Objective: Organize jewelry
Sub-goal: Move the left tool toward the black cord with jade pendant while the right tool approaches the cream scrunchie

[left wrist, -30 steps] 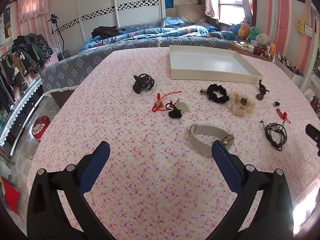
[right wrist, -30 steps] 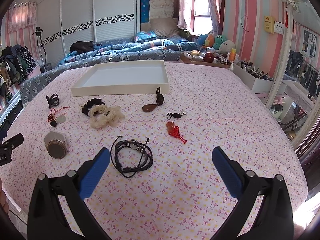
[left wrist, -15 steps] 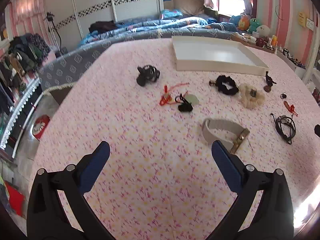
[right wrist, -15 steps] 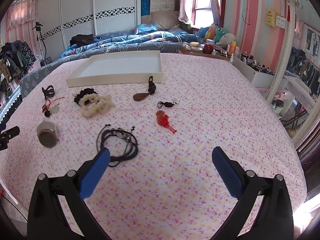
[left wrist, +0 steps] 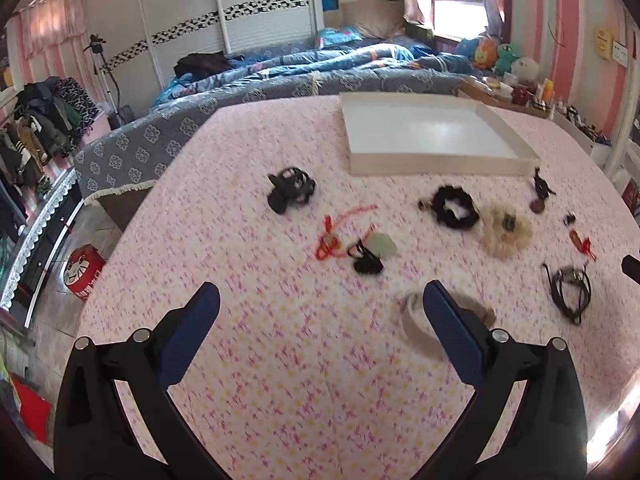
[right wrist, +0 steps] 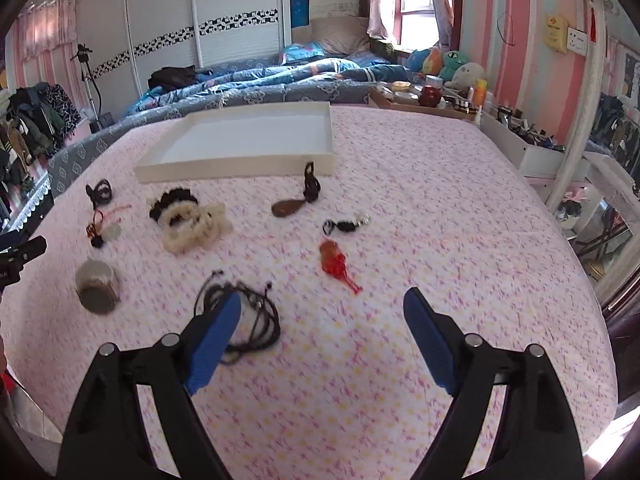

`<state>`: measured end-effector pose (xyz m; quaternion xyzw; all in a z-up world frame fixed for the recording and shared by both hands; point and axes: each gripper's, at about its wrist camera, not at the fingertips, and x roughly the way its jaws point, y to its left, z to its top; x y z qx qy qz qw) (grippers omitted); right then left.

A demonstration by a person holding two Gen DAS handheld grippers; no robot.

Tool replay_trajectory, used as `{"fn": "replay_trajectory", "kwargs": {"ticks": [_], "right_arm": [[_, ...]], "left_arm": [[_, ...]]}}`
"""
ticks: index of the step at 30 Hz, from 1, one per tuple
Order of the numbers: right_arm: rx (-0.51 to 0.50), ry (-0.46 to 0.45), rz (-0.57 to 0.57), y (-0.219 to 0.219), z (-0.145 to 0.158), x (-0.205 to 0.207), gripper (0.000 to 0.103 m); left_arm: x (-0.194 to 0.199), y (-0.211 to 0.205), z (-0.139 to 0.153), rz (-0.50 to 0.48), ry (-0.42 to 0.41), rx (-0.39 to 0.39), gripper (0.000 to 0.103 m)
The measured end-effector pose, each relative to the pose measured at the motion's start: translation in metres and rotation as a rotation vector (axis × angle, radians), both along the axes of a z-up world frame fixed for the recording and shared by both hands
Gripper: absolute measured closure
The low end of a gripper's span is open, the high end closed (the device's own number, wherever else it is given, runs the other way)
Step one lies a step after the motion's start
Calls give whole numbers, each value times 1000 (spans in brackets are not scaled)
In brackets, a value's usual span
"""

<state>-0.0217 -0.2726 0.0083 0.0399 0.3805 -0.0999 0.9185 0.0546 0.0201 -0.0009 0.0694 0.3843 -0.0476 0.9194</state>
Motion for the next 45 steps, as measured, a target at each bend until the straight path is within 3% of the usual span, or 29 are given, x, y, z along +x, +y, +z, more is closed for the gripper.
{"fn": "replay_trajectory", "kwargs": {"ticks": [10, 16, 20, 25, 33, 40, 45], "right_arm": [[1, 13, 21, -6, 14, 31, 20], [3, 4, 27, -13, 25, 52, 24], [36, 28, 13, -17, 15, 62, 24], [51, 114, 20, -18, -16, 67, 32], [27, 114, 56, -13, -18, 79, 38], [59, 130, 134, 10, -20, 94, 45], [45, 130, 145, 16, -17, 98, 45]], "left_arm": [[40, 9, 12, 1, 36, -42, 3], [51, 5, 29, -30, -7, -37, 4], [50, -7, 13, -76, 29, -34, 4], [54, -20, -23, -115, 125, -32, 22], [58, -28, -35, -115, 140, -43, 24], [68, -30, -45, -126, 188, -43, 43], [74, -32, -52, -136, 212, -60, 44]]}}
